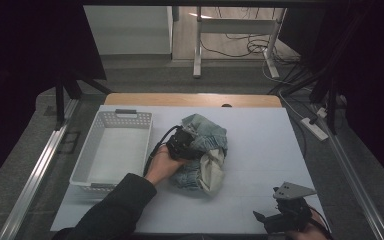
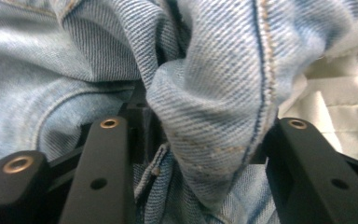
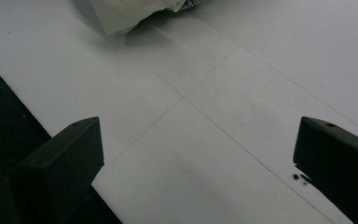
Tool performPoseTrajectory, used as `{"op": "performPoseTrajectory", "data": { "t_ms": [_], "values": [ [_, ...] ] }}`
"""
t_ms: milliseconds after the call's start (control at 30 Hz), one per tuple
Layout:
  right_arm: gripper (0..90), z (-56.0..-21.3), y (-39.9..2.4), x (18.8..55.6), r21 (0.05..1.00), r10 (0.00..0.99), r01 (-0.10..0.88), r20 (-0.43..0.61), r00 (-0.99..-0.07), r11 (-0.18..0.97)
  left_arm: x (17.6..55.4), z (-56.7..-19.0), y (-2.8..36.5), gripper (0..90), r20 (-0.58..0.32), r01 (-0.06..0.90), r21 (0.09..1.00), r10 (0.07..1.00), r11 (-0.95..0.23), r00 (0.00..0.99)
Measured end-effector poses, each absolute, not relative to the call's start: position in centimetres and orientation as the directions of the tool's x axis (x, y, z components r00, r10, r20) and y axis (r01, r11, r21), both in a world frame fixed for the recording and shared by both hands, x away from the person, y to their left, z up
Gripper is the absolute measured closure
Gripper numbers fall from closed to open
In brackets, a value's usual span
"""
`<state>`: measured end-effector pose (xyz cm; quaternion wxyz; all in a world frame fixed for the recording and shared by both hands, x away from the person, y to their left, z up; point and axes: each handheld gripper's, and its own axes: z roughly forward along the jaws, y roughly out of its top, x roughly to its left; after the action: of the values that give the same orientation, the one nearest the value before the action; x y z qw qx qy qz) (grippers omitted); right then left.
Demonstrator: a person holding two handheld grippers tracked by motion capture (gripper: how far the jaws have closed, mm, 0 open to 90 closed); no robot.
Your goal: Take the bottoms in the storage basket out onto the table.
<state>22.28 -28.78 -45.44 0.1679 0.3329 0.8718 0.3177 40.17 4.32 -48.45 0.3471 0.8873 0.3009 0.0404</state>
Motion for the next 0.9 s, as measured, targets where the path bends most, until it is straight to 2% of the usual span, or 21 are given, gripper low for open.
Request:
{"op": "performPoseTrajectory", "data": {
  "t_ms": [367,700,900],
  "values": [
    [1.8,-45.5,-28.7,22.3,0.664,0.686,0.473,-0.083,-0.723,0.579,40.8,-50.3,4.4,42.2,-0.146,0.55,0.586,0.59,-0.595,0.794],
    [1.9,-45.5,-28.7,22.2,0.664,0.683,0.47,-0.086,-0.725,0.582,40.7,-50.8,4.1,33.7,-0.129,0.55,0.578,0.599,-0.603,0.791],
    [1.9,-45.5,-28.7,22.2,0.663,0.679,0.467,-0.086,-0.729,0.585,40.8,-51.0,4.0,22.4,-0.171,0.567,0.579,0.593,-0.585,0.787]
  ]
}}
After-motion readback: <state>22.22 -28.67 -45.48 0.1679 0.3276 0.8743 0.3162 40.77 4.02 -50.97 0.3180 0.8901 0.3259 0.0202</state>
